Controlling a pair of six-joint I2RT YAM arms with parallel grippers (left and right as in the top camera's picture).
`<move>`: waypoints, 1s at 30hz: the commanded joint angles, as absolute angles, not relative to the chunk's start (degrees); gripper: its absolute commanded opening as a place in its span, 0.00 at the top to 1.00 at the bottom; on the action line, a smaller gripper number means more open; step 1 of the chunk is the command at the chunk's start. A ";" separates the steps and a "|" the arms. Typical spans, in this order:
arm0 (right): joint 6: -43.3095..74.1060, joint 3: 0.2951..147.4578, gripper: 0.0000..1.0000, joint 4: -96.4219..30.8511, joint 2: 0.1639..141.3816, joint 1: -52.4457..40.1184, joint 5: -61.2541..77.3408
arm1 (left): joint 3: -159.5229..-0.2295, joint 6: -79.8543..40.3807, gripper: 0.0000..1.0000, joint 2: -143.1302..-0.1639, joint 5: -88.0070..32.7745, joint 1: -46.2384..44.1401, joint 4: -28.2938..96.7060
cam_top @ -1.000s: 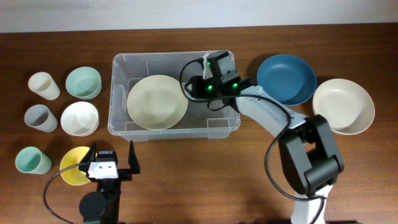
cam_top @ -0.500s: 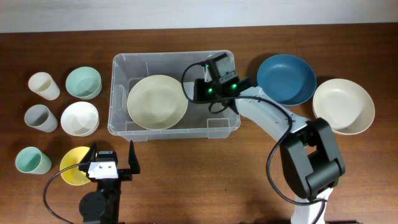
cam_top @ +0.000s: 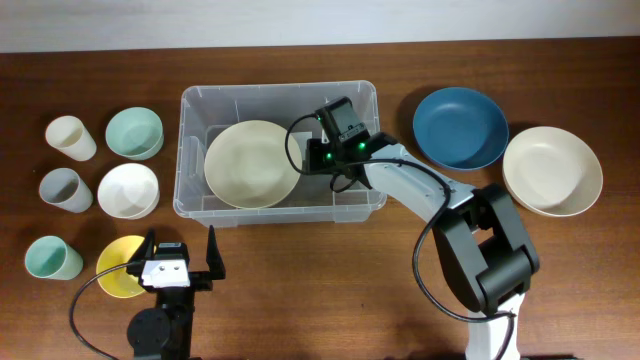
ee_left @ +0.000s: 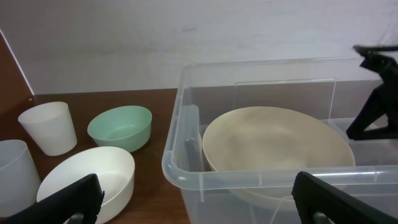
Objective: Pack container
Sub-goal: 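Lower the cream bowl into the bin and open the right gripper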
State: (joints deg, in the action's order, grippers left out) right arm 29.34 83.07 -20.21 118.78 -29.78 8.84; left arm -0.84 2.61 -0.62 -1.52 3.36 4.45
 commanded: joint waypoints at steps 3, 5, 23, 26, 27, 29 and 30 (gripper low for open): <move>28.80 83.57 0.96 -19.70 119.70 -30.61 8.51 | -0.51 3.09 0.01 -0.30 -2.15 3.60 4.49; 28.77 83.57 0.96 -19.70 119.74 -31.42 8.49 | -0.51 3.07 0.01 -0.30 -2.15 3.60 4.49; 28.75 83.57 0.96 -18.37 119.74 -32.38 13.56 | -0.51 3.09 0.01 -0.30 -2.15 3.60 4.49; 28.71 83.57 0.96 -18.37 119.74 -32.32 14.87 | -0.51 3.07 0.01 -0.30 -2.15 3.60 4.49; 28.71 83.57 0.96 -18.39 119.74 -32.23 15.29 | -0.51 3.09 0.01 -0.30 -2.15 3.60 4.49; 28.18 83.59 0.96 -18.37 119.74 -32.18 16.12 | -0.51 3.07 0.01 -0.30 -2.15 3.60 4.49; 27.88 83.59 0.96 -18.37 119.74 -32.18 16.12 | -0.51 3.07 0.01 -0.30 -2.15 3.60 4.49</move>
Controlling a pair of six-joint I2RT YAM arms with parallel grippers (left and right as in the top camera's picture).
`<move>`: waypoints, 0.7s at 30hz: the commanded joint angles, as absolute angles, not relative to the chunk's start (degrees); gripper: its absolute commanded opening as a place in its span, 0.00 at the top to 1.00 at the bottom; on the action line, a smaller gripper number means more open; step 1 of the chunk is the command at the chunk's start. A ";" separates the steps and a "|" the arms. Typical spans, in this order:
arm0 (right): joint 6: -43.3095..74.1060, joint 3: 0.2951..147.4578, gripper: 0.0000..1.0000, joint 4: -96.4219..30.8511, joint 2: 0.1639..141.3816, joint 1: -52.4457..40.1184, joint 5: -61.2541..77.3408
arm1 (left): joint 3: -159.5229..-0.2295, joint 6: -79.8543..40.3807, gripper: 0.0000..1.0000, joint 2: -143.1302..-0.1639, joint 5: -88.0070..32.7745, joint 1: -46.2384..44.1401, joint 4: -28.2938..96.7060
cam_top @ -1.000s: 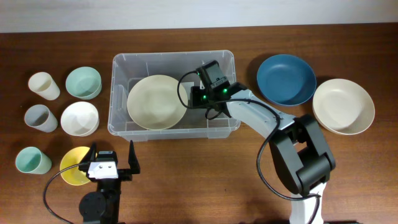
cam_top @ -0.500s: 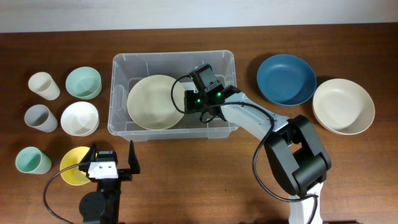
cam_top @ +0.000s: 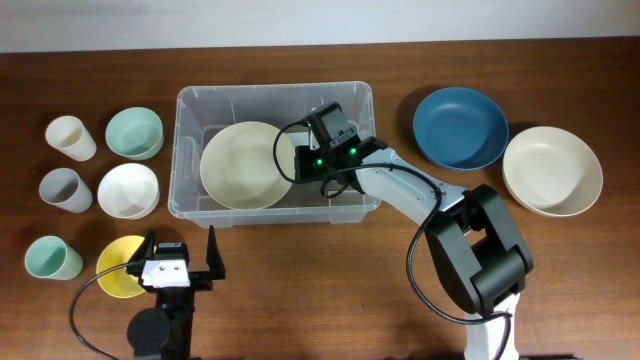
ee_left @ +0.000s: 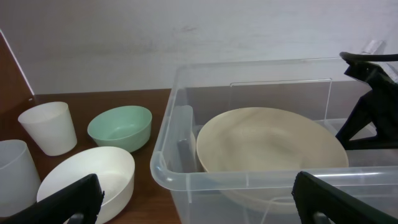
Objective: Pack container
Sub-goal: 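Lower the cream bowl into the bin and open the right gripper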
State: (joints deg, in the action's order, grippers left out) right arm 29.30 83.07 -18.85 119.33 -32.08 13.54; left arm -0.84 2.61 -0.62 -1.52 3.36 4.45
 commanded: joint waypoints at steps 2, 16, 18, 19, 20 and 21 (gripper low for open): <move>27.83 83.57 0.96 -18.37 119.74 -32.18 16.12 | -0.51 3.07 0.01 -0.30 -2.15 3.60 4.49; 24.43 83.59 0.96 -19.66 116.60 -27.83 12.84 | -0.51 3.07 0.01 -0.30 -2.15 3.60 4.49; 24.43 83.59 0.96 -20.97 116.05 -26.11 12.80 | -0.51 3.09 0.01 -0.30 -2.17 3.60 4.49; 24.45 83.59 0.96 -22.00 116.05 -25.21 12.80 | -0.51 3.09 0.01 -0.30 -2.17 3.60 4.49; 24.45 83.59 0.96 -22.79 116.07 -24.62 12.60 | -0.51 3.07 0.01 -0.30 -2.15 3.60 4.49; 24.45 83.59 0.96 -24.05 116.07 -23.92 11.68 | -0.51 3.09 0.01 -0.30 -2.15 3.60 4.49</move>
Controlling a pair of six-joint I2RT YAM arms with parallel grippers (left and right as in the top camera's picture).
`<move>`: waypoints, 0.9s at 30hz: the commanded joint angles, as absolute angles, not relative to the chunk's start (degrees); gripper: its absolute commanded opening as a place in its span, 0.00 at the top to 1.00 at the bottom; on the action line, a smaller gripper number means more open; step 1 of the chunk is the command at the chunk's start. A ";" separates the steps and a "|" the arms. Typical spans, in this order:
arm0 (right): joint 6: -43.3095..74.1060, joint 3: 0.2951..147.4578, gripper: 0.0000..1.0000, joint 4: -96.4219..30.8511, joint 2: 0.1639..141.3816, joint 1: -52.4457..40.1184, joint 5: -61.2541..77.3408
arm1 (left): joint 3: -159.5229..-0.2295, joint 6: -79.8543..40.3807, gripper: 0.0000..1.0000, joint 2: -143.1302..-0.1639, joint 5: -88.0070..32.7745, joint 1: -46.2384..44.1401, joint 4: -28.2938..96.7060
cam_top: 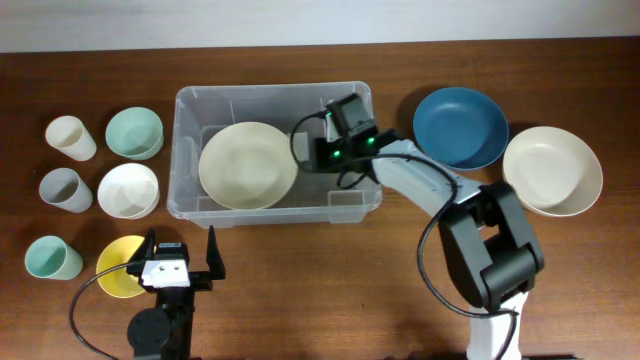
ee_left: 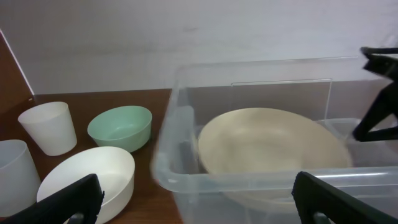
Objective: Pack container
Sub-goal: 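Lower the cream bowl into the bin and open the right gripper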
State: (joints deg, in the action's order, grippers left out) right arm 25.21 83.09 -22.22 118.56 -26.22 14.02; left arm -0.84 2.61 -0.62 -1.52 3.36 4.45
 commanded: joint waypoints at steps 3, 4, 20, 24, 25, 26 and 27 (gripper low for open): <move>24.43 83.59 0.96 -26.76 116.07 -22.74 8.34 | -0.51 3.09 0.01 -0.30 -2.15 3.60 4.49; 24.40 83.59 0.96 -27.09 116.07 -22.46 7.84 | -0.51 3.09 0.01 -0.30 -2.15 3.60 4.49; 34.13 83.59 0.96 -26.83 116.07 -25.93 5.89 | -0.51 3.07 0.00 -0.30 -2.15 3.60 4.49; 36.51 83.59 0.96 -27.07 116.07 -28.32 2.44 | -0.51 3.09 0.01 -0.30 -2.15 3.60 4.49; 36.53 83.59 0.96 -27.05 116.07 -28.60 2.26 | -0.51 3.07 0.01 -0.30 -2.15 3.60 4.49; 36.53 83.59 0.96 -26.96 116.07 -28.91 2.20 | -0.51 3.07 0.01 -0.30 -2.17 3.60 4.49; 36.53 83.59 0.96 -26.87 116.07 -29.04 2.33 | -0.51 3.09 0.01 -0.30 -2.15 3.60 4.49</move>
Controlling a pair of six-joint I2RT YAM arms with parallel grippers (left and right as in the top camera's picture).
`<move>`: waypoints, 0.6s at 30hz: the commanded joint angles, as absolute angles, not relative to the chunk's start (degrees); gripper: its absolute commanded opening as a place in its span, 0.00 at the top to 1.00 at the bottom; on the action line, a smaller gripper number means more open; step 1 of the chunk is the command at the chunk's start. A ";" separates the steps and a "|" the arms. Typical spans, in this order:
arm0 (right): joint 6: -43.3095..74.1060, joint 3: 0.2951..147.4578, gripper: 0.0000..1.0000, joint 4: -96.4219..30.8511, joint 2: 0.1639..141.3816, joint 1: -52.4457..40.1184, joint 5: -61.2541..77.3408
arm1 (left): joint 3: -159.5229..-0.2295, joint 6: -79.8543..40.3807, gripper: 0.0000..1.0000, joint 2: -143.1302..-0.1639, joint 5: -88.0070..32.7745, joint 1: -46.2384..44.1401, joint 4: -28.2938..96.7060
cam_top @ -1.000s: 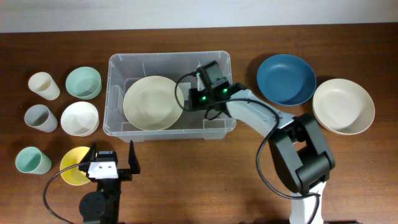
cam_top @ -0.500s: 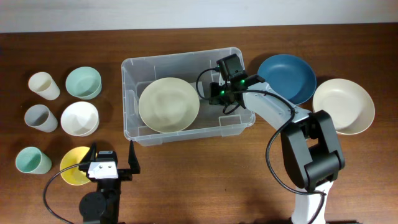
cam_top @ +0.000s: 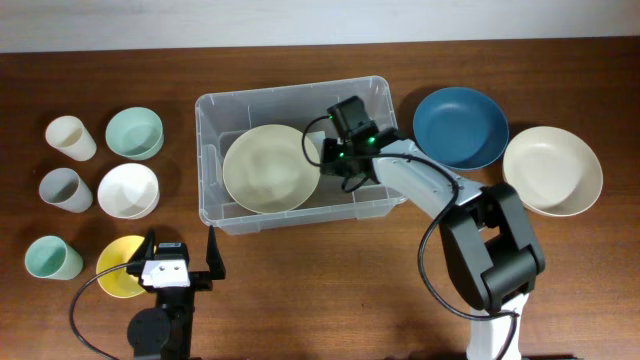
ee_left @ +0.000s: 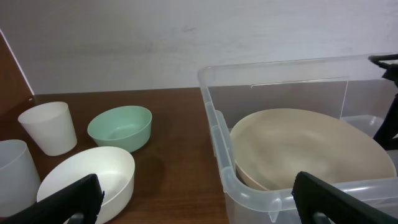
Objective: Pack container
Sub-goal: 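Lower the cream bowl into the bin and open the right gripper, then withdraw the right gripper and move it to the beige bowl's rim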
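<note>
A clear plastic container (cam_top: 212, 160) sits mid-table, slightly skewed, with one cream plate (cam_top: 268, 168) lying inside it. My right gripper (cam_top: 330, 160) reaches down into the container at the plate's right edge; its jaws are hidden under the wrist. It shows as a dark shape (ee_left: 390, 99) in the left wrist view, behind the container (ee_left: 214, 127) and the plate (ee_left: 305, 149). My left gripper (cam_top: 181, 245) waits open near the front edge, left of the container, with nothing between its fingers (ee_left: 62, 199).
A blue plate (cam_top: 460, 127) and a second cream plate (cam_top: 552, 170) lie right of the container. On the left are a green bowl (cam_top: 134, 132), a white bowl (cam_top: 128, 190), a yellow bowl (cam_top: 118, 268) and three cups (cam_top: 70, 138).
The container, with its plate, now sits further to the right and slightly turned. My right gripper is still inside it at the plate's right edge. The left arm has not moved.
My right gripper was inside the container beside the cream plate. The container then stood a little further left with the gripper over the plate's edge, and stayed there as the gripper drew back right. Now the container stands further right than at first.
</note>
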State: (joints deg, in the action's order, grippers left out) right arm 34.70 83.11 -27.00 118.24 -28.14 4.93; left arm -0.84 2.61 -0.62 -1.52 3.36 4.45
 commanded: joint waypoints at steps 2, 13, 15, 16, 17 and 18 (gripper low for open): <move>36.97 83.59 0.96 -26.89 116.07 -29.36 2.35 | -0.51 3.09 0.01 -0.30 -2.15 3.60 4.49; 41.65 83.59 0.96 -26.52 116.07 -29.63 8.88 | -0.51 3.07 0.01 -0.30 -2.15 3.60 4.49; 42.52 83.59 0.96 -26.61 116.07 -29.63 8.93 | -0.51 3.07 0.01 -0.30 -2.15 3.60 4.49; 42.52 83.59 0.96 -26.57 116.07 -29.63 9.37 | -0.51 3.07 0.01 -0.30 -2.15 3.60 4.49; 42.52 83.59 0.96 -26.37 116.07 -29.63 10.02 | -0.51 3.09 0.01 -0.30 -2.15 3.60 4.49; 42.52 83.59 0.97 -26.15 116.07 -29.63 10.96 | -0.51 3.07 0.01 -0.30 -2.15 3.60 4.49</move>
State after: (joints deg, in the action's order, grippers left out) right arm 41.43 83.11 -26.74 118.24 -29.36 8.27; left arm -0.84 2.61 -0.62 -1.52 3.36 4.45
